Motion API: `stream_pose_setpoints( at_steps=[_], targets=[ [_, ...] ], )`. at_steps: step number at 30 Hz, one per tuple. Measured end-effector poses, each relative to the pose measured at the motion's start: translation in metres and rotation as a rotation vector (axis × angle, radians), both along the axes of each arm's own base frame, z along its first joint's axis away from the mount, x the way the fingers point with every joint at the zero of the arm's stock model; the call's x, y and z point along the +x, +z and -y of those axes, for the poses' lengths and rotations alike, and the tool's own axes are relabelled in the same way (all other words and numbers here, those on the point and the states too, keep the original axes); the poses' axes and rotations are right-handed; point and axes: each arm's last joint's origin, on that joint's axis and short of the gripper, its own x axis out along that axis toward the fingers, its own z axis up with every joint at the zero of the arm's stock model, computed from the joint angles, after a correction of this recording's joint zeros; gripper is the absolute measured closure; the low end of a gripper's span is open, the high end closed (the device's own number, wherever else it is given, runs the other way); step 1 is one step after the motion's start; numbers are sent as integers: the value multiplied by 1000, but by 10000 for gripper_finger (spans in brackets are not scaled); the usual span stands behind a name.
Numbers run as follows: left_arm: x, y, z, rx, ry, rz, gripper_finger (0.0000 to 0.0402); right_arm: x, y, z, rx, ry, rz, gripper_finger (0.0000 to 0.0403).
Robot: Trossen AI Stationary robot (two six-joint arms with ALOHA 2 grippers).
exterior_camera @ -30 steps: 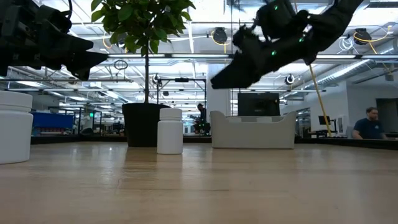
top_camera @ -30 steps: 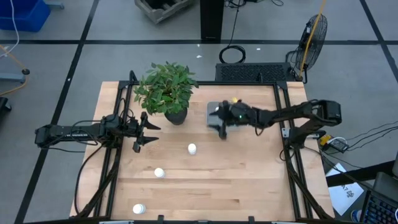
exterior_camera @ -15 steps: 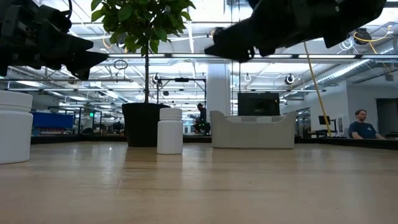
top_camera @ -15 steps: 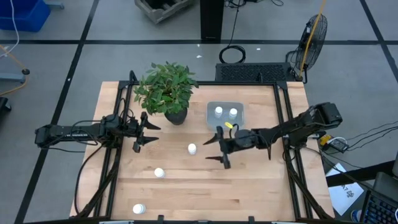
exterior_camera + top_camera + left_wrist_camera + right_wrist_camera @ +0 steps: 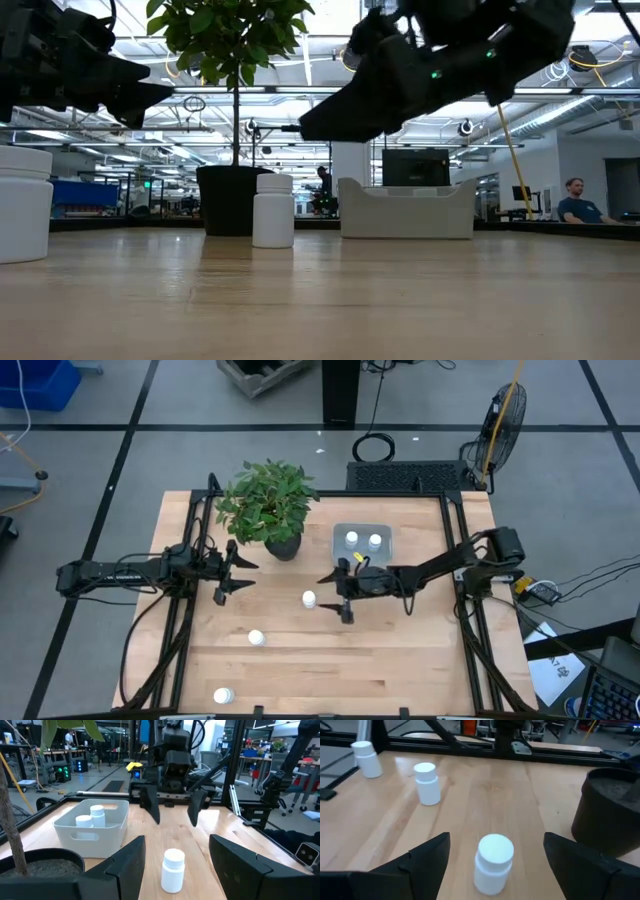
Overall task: Pick and place pill bottles into a basket
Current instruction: Put the white pill bottle into the gray bin
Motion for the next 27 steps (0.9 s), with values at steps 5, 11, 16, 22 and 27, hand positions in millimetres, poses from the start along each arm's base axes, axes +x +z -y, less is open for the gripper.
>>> stream_pose_setpoints(
  at_steps=[5,11,16,22,27],
  targets=[
    [0,0,0,0,0,1,178,17,-17,5,28,-8,-49,85],
    [0,0,0,0,-1,0,178,32,-31,9,54,-2,-69,85],
    [0,0,0,0,0,1,178,40,-36,9,47,1,-78,85],
    [0,0,0,0,0,1,178,39,-39,8,72,22,-104,86],
    [0,0,0,0,0,1,178,39,-38,7,112,37,-104,118]
  ],
)
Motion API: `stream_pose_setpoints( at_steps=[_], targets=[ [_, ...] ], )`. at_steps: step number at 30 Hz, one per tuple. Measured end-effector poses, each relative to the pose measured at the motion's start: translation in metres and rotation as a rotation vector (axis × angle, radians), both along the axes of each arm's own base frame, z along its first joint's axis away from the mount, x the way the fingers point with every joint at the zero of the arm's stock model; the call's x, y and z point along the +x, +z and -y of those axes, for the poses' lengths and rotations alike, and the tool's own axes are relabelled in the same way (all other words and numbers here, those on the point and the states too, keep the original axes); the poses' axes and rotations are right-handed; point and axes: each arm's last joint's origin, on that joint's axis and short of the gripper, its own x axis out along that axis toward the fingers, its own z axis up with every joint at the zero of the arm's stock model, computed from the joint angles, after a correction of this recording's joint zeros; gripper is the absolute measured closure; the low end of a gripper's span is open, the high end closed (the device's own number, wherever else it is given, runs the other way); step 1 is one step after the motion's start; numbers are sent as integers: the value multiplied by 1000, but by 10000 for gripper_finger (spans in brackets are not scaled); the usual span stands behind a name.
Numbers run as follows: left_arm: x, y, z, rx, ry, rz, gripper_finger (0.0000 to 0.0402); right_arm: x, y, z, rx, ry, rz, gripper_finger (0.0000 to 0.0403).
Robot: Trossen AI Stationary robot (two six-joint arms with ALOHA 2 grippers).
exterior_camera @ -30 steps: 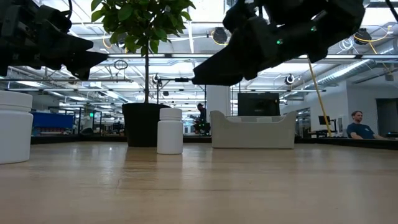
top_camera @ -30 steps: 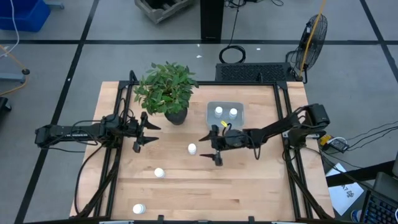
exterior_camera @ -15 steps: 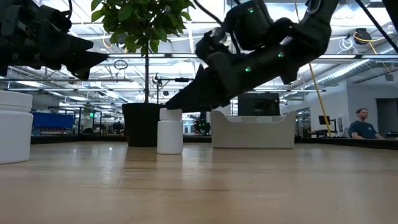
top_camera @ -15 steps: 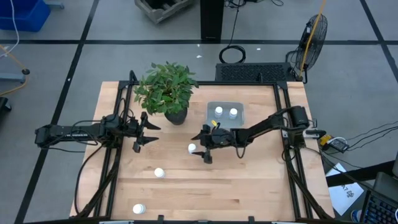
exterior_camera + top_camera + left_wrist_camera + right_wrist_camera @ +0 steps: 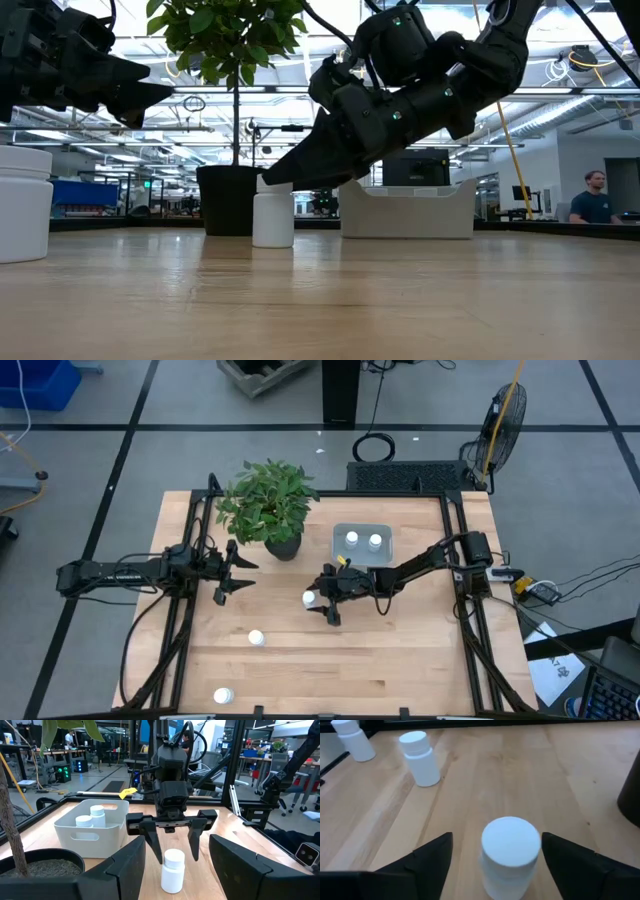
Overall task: Pick and place pill bottles into a basket
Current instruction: Put the white pill bottle into the gray bin
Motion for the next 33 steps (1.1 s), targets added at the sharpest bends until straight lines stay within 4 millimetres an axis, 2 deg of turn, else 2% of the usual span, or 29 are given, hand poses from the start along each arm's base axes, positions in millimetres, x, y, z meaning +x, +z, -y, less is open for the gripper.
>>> stream_pose_setpoints(
  at_steps=[13,19,22,26,29,33],
  targets=[
    [0,0,0,0,0,0,178,0,-1,0,2,19,-7,257],
    [0,0,0,0,0,0,178,-2,2,0,-14,24,-17,259],
    [0,0,0,0,1,0,178,-6,12,0,-12,21,-33,258],
    [0,0,0,0,1,0,178,-14,39,1,-28,-5,-25,255],
    [0,0,0,0,1,-1,178,-28,58,-1,-95,-42,-29,258],
    [0,0,0,0,1,0,178,-56,77,2,-126,-103,-23,257]
  ],
)
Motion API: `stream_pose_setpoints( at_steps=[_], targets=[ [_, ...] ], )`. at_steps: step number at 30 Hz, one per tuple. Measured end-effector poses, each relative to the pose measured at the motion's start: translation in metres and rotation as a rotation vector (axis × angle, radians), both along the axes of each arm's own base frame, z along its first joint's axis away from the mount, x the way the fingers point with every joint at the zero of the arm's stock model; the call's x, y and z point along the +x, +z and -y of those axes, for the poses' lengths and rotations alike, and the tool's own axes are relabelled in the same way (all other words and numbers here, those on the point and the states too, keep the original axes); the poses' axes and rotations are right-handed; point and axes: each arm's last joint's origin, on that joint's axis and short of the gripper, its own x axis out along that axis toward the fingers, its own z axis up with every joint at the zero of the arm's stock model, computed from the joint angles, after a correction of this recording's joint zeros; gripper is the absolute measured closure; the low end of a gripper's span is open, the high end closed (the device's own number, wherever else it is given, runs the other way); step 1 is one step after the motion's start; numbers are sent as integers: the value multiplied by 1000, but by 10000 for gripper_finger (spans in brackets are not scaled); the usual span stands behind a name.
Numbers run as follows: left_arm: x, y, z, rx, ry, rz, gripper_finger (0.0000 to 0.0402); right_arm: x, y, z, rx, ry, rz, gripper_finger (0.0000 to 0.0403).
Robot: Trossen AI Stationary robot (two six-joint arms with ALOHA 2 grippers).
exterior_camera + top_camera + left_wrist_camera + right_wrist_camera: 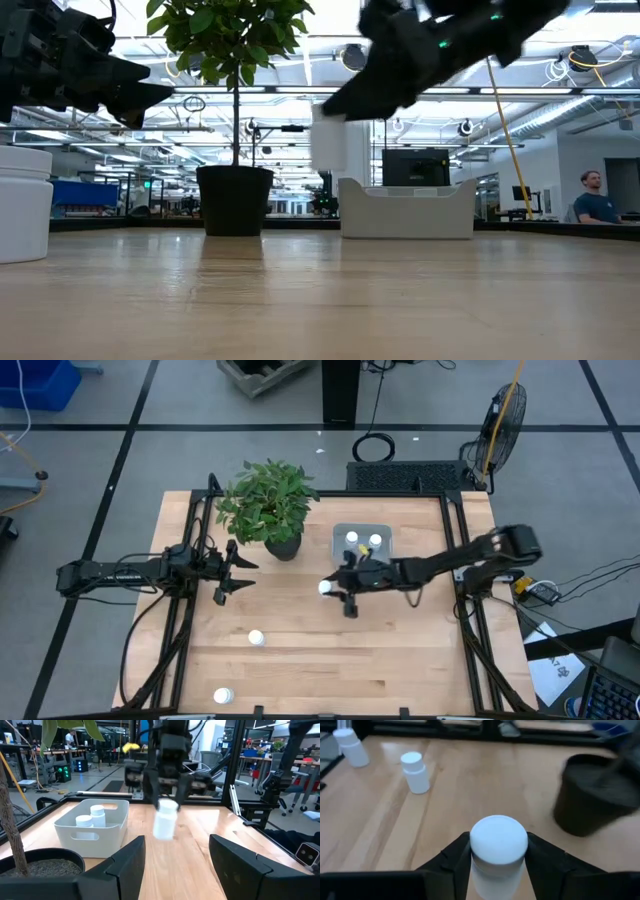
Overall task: Pick and place pill bottles into a basket
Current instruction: Put the white pill bottle into the gray bin
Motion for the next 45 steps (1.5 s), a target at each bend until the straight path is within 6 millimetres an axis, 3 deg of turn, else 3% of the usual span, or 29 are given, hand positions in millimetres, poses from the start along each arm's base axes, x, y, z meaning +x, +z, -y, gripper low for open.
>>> stream_pose_setpoints(
  at_steps=[9,17,29,45],
  targets=[
    [0,0,0,0,0,0,178,-72,4,18,-53,-244,129,258],
    [0,0,0,0,0,0,178,-96,-20,45,-8,-385,100,258],
    [0,0,0,0,1,0,178,-98,-38,75,71,-451,66,258],
    [0,0,0,0,0,0,178,-77,-72,83,126,-384,79,254]
  ],
)
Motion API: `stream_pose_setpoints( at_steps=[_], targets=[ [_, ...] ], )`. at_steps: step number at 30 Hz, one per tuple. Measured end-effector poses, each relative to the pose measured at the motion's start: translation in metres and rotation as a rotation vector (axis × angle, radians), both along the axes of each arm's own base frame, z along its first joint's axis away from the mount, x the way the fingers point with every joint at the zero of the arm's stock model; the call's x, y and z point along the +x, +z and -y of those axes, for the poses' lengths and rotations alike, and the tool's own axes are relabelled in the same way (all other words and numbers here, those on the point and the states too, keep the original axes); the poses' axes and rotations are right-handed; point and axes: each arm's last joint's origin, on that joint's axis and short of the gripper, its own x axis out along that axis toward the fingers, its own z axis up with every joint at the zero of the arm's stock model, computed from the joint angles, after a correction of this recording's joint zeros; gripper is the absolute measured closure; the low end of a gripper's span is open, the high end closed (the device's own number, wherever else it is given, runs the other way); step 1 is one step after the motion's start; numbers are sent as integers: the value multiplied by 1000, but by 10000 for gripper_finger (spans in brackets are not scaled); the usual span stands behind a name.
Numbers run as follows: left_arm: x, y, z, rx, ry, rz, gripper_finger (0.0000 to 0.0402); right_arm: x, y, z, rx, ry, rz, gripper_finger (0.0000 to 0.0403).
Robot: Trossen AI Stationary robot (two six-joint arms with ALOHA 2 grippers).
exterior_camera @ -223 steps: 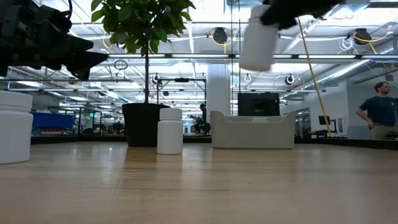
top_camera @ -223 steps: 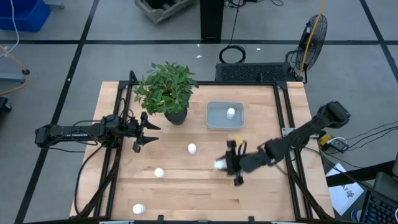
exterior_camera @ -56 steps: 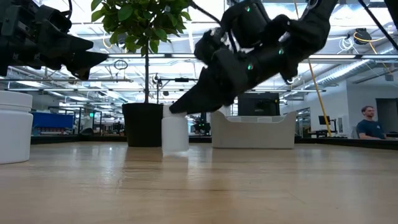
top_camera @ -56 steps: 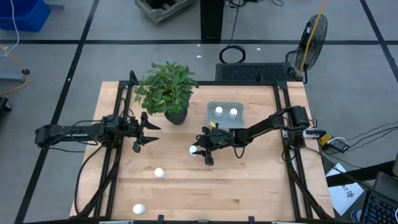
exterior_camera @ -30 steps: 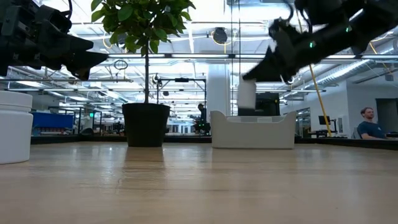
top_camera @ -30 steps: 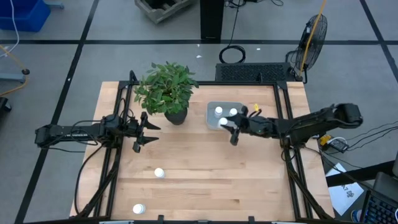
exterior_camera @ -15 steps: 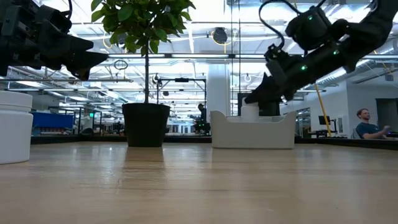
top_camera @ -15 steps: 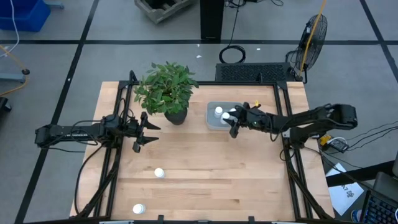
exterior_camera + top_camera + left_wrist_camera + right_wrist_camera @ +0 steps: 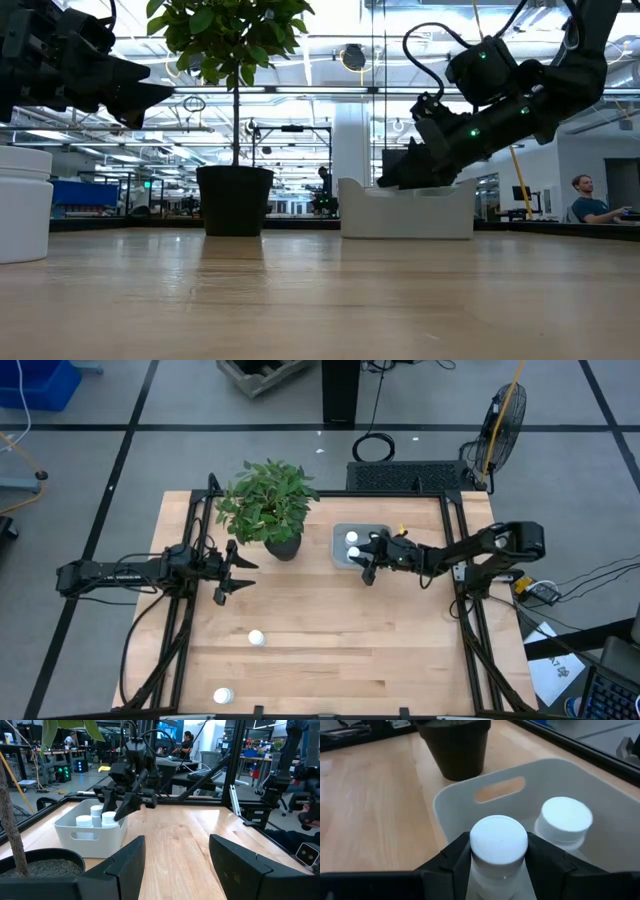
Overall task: Pick and place pill bottles into a basket
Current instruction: Put the white pill bottle into the gray bin
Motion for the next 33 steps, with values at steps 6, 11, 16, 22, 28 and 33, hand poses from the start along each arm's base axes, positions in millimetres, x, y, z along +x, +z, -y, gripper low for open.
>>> stream_pose_setpoints(
  at_steps=[6,11,16,22,28,33],
  targets=[
    [0,0,0,0,0,0,178,6,-3,1,-18,6,-11,255],
    [0,0,0,0,0,0,178,16,-7,3,-18,9,-33,252],
    [0,0,0,0,0,0,178,23,-10,5,-26,13,-36,254],
    [0,0,0,0,0,0,178,24,-11,5,-25,14,-43,242],
    [0,0,0,0,0,0,178,24,-11,4,-49,29,-47,224],
    [0,0,0,0,0,0,178,24,-12,3,-48,30,-51,209]
  ],
)
